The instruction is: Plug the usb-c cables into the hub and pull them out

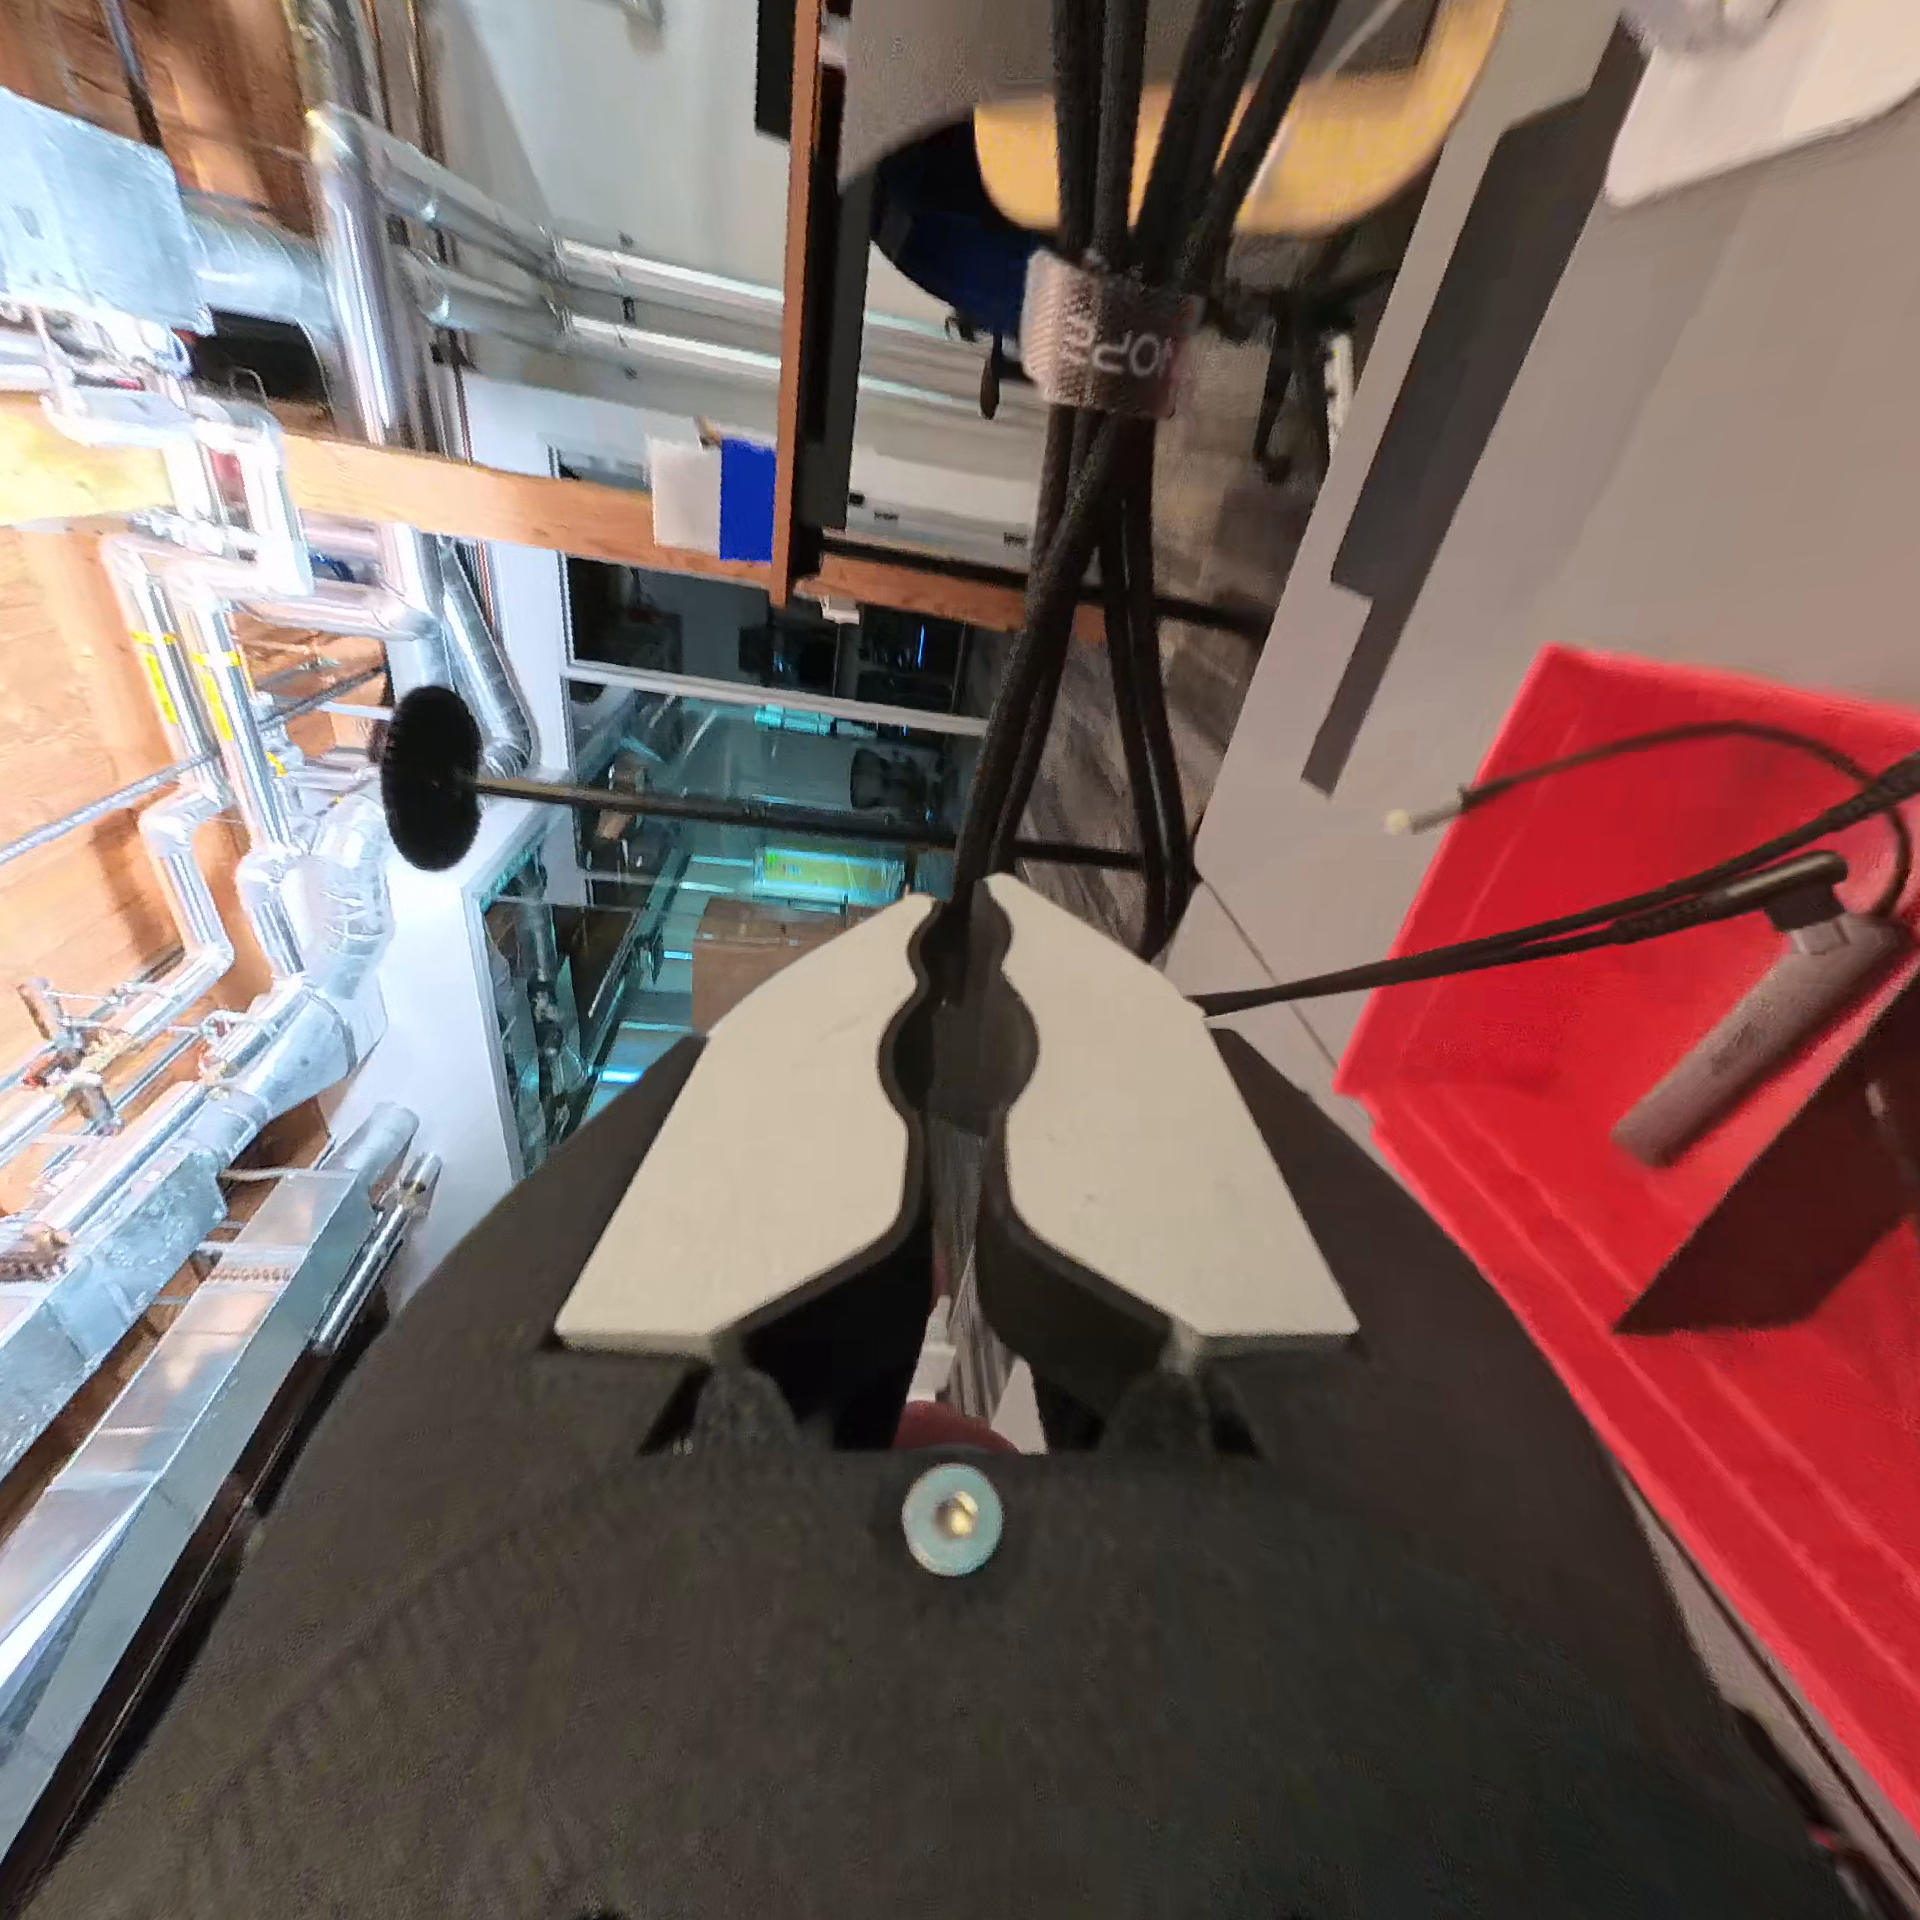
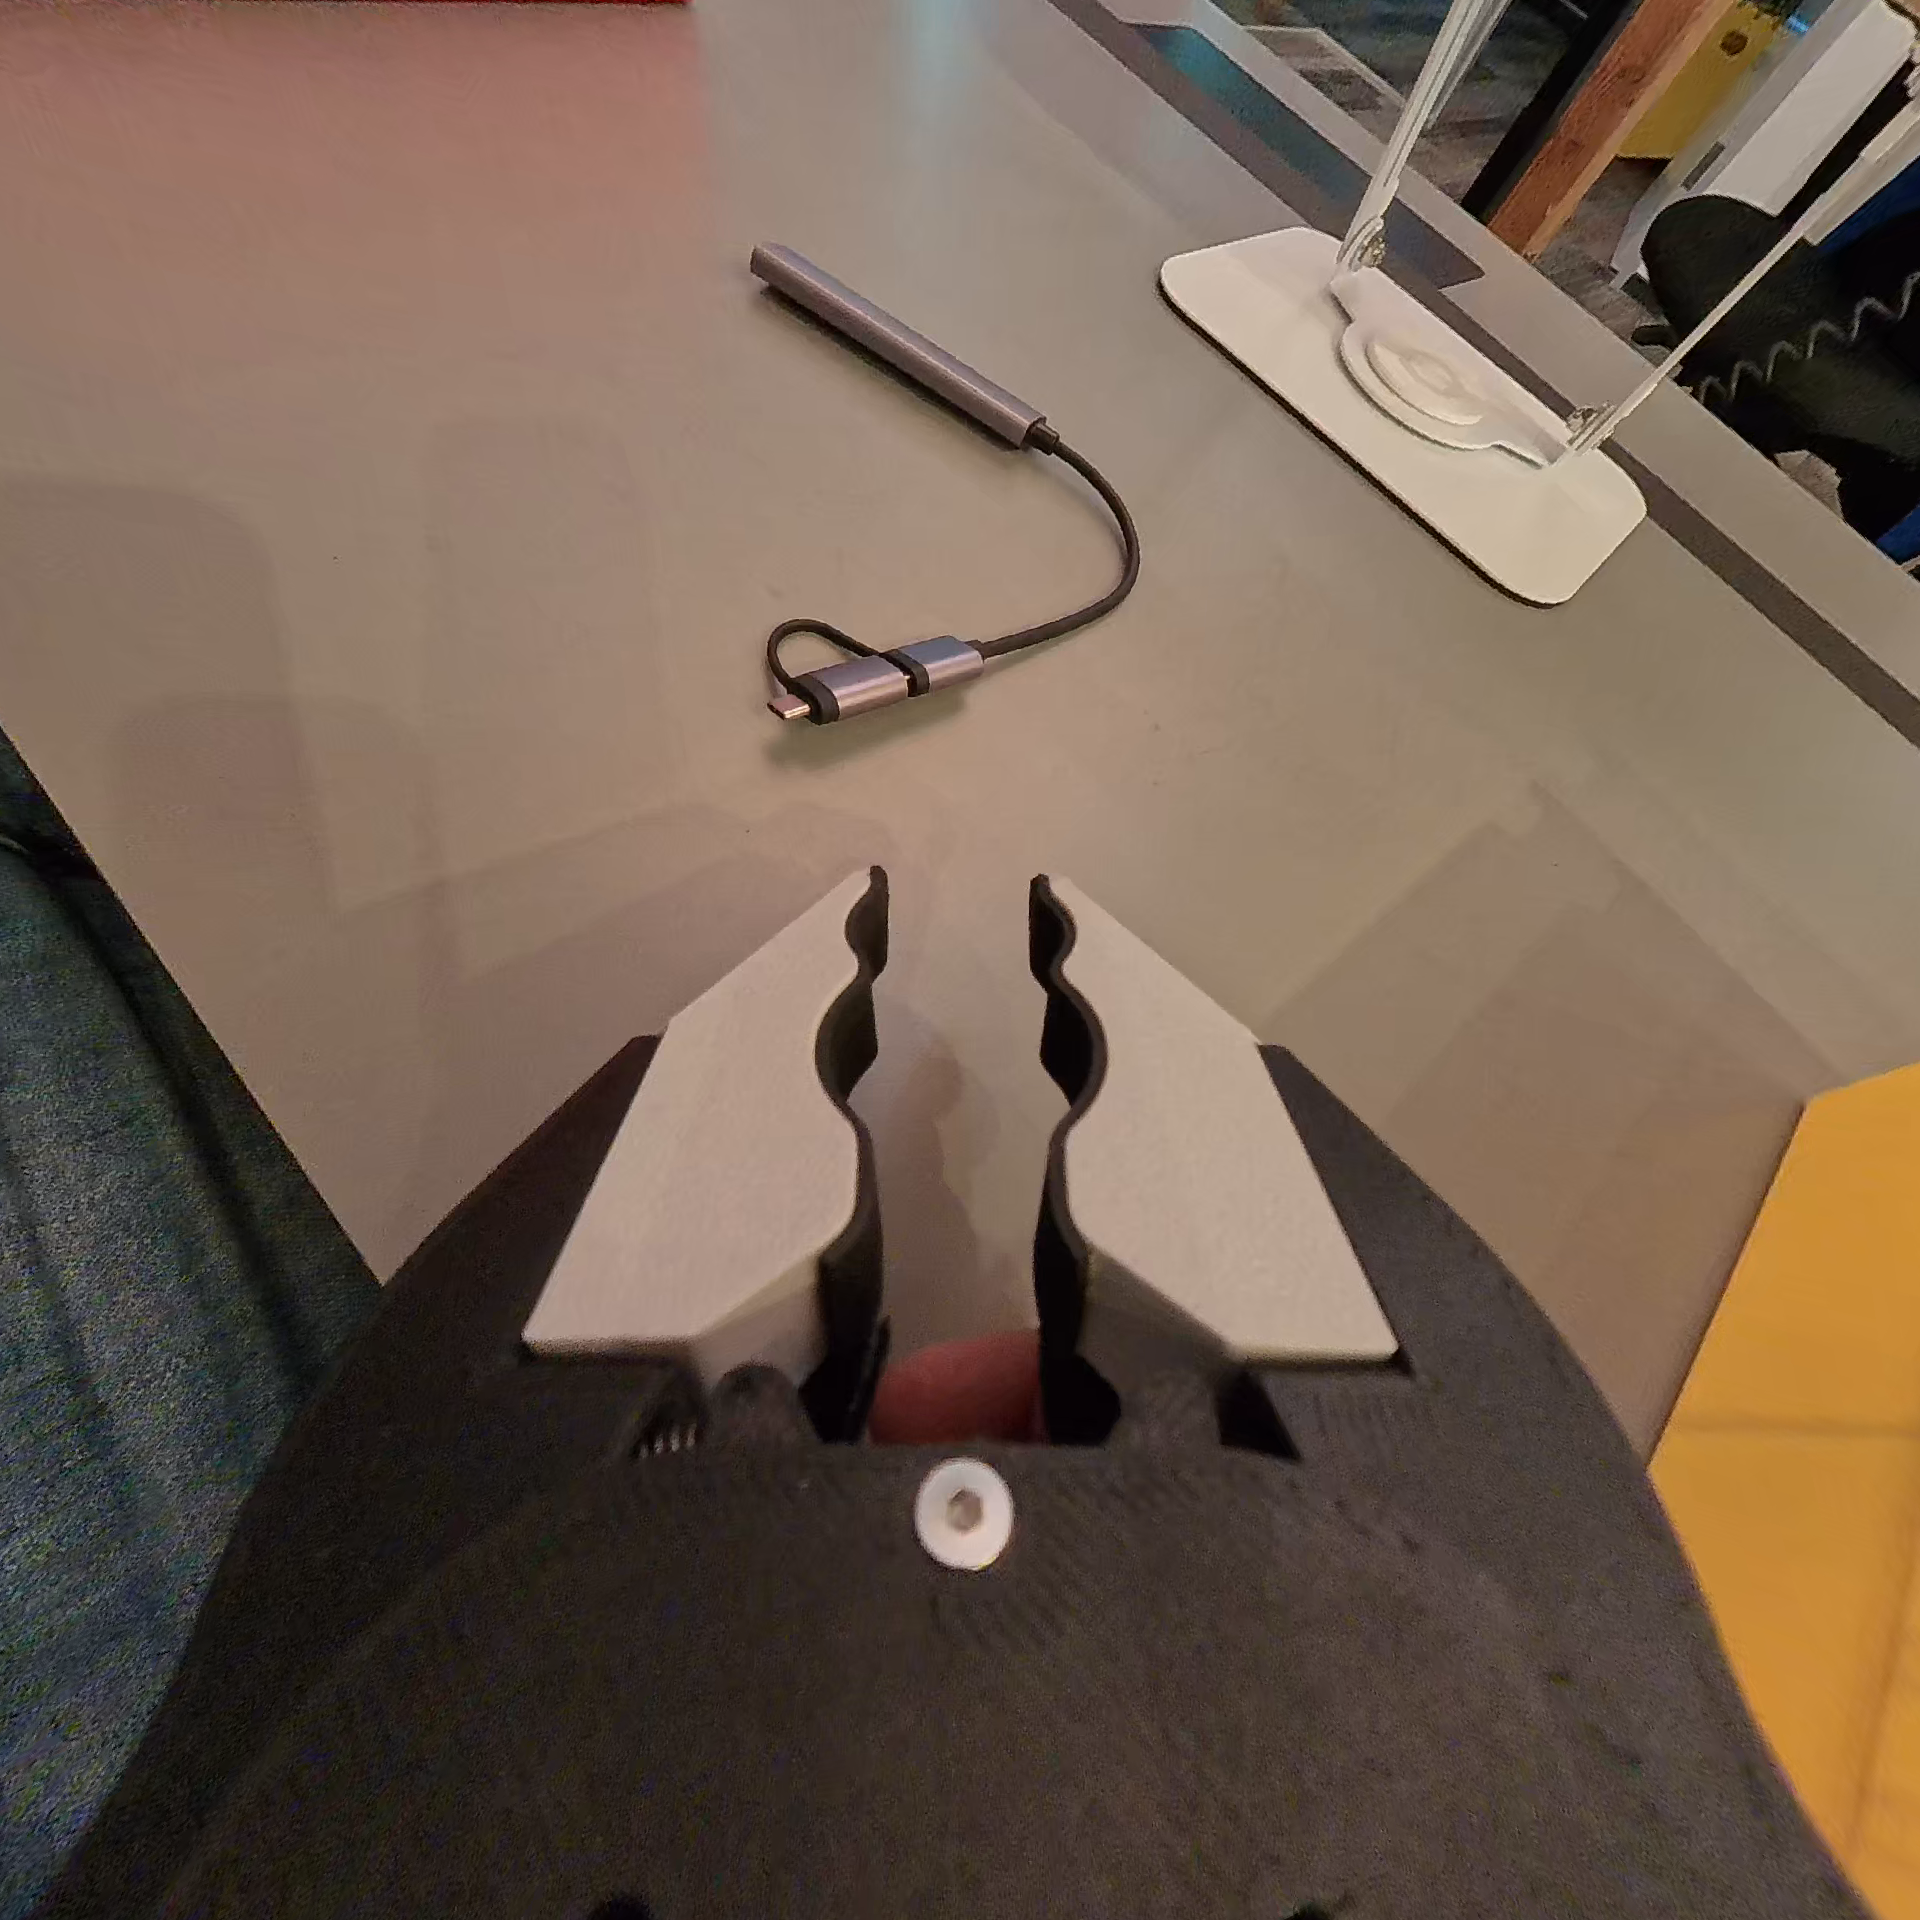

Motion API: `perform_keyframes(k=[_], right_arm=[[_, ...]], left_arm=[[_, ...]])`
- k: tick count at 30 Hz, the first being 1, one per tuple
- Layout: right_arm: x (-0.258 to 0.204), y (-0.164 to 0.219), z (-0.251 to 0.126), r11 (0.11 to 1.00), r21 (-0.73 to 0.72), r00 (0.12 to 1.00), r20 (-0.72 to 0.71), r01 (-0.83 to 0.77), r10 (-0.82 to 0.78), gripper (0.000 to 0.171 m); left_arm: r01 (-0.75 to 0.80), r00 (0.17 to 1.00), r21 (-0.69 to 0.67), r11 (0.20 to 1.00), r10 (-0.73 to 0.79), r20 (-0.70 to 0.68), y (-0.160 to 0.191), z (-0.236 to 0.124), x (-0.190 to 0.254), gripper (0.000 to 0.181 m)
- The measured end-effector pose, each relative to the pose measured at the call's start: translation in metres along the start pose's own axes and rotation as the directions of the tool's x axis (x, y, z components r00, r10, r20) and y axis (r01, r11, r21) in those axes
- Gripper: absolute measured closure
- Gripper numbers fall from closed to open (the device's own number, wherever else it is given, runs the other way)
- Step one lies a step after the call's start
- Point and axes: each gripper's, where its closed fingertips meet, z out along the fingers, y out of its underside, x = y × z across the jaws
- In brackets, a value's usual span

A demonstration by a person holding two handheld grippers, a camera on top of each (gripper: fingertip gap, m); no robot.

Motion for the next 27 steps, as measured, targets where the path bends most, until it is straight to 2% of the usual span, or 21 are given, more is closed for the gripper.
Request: perform_keyframes(k=[3, 8, 12, 16, 20, 27], right_arm=[[0.000, -0.001, -0.001, 1.000, 0.004, 1.000, -0.002, 0.003, -0.003, 0.147], [-0.001, -0.001, -0.001, 1.000, 0.005, 1.000, -0.006, 0.017, -0.017, 0.147], [-0.002, -0.001, -0.001, 1.000, 0.008, 1.000, -0.010, 0.027, -0.027, 0.147], [-0.002, -0.002, -0.003, 0.999, 0.020, 0.999, -0.014, 0.031, -0.030, 0.147], [-0.003, -0.003, -0.004, 0.999, 0.028, 0.999, -0.014, 0.034, -0.033, 0.147], [-0.004, -0.003, -0.004, 0.999, 0.025, 0.999, -0.011, 0.041, -0.041, 0.147]], left_arm=[[0.003, 1.000, 0.070, 0.998, -0.003, -0.013, -0.044, 0.005, 0.006, 0.178], [0.041, 0.995, 0.183, 0.982, -0.023, -0.102, -0.123, 0.025, 0.040, 0.178], [0.079, 0.977, 0.251, 0.965, -0.025, -0.211, -0.186, 0.045, 0.083, 0.178], [0.228, 0.922, 0.291, 0.929, -0.110, -0.372, -0.246, 0.064, 0.139, 0.179], [0.262, 0.890, 0.301, 0.917, -0.108, -0.444, -0.291, 0.078, 0.190, 0.178], [0.282, 0.826, 0.301, 0.911, -0.070, -0.560, -0.342, 0.101, 0.240, 0.179]])
